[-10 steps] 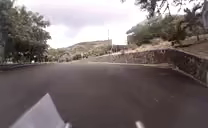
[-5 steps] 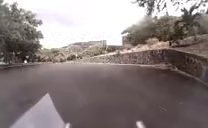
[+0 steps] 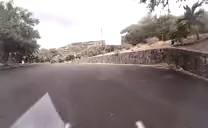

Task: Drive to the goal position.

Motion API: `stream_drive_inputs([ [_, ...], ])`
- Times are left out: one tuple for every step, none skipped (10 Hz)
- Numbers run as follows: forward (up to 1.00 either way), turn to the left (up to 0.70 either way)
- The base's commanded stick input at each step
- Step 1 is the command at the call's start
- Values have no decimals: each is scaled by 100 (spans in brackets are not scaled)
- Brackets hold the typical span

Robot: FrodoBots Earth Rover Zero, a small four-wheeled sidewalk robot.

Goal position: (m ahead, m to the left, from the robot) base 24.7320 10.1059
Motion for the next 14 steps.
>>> stream_drive_inputs([
  [100,0],
  [100,-13],
  [100,-28],
  [100,-28],
  [100,-28],
  [100,-27],
  [100,-27],
  [100,-27],
  [100,-27],
  [100,-28],
  [100,-22],
  [100,0],
  [100,0],
  [100,0],
])
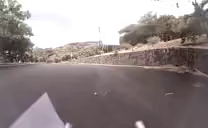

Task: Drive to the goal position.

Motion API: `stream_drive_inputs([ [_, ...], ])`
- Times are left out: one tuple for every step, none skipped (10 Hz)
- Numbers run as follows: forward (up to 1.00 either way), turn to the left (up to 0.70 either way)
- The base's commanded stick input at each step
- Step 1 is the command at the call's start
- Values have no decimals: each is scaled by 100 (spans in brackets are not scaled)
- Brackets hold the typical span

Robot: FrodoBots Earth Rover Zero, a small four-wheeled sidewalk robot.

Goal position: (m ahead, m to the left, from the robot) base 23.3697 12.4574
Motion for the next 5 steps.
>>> stream_drive_inputs([
  [100,0],
  [100,0],
  [100,0],
  [100,0],
  [100,0],
])
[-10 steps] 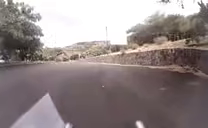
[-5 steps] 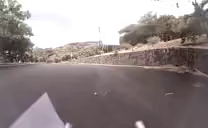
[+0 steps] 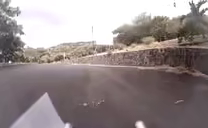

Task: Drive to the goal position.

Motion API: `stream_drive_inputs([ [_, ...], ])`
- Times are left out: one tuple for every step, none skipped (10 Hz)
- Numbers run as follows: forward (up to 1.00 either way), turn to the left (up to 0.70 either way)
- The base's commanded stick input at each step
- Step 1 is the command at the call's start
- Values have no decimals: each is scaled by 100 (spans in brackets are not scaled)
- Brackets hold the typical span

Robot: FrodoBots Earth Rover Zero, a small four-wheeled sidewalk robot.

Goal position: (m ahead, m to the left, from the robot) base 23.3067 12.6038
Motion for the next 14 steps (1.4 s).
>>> stream_drive_inputs([
  [100,0],
  [100,0],
  [100,0],
  [100,0],
  [100,0],
  [100,0],
  [100,0],
  [100,0],
  [100,0],
  [100,0],
  [100,0],
  [100,0],
  [100,0],
  [100,0],
])
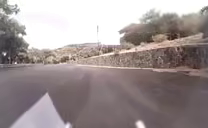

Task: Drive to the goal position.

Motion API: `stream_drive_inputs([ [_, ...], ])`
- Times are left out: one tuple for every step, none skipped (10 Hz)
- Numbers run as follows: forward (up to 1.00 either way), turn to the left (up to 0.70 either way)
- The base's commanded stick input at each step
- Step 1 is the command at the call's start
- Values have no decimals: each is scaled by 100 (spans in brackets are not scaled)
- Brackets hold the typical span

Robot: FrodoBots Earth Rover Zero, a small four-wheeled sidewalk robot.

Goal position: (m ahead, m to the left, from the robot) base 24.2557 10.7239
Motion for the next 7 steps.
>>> stream_drive_inputs([
  [100,0],
  [100,0],
  [100,0],
  [100,0],
  [100,0],
  [100,0],
  [100,0],
])
